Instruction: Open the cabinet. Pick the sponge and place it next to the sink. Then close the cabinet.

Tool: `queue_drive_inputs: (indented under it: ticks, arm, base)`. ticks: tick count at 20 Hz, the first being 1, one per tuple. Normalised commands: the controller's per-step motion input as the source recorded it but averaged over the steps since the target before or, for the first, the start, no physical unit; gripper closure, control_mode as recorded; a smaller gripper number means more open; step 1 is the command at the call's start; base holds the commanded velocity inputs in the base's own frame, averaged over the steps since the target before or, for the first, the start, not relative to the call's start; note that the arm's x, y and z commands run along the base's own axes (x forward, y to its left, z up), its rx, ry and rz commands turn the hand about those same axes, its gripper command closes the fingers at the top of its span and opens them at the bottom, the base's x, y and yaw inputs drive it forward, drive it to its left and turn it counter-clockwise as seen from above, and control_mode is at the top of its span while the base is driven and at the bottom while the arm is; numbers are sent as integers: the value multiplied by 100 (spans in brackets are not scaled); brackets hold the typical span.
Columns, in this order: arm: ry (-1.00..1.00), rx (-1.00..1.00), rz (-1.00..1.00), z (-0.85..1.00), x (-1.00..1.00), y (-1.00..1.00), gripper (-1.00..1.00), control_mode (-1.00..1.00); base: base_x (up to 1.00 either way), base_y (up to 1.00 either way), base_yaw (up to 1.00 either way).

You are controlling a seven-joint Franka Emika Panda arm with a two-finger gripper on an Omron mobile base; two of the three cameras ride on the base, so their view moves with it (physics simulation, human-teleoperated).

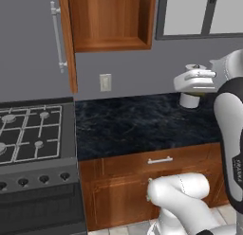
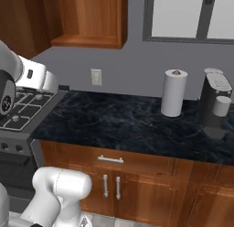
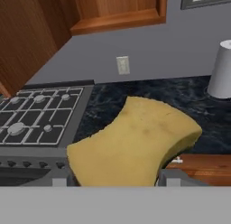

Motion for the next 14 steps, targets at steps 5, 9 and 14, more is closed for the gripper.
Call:
queue_drive_inputs:
  ticks: [5,9,14]
  arm:
    - [0,0,0,0,0,0,100,100]
    - [0,0,0,0,0,0,100,100]
    - [0,0,0,0,0,0,100,100]
  base:
    - [0,-18,-28]
    - [0,-41,-55]
    - [0,-47,-75]
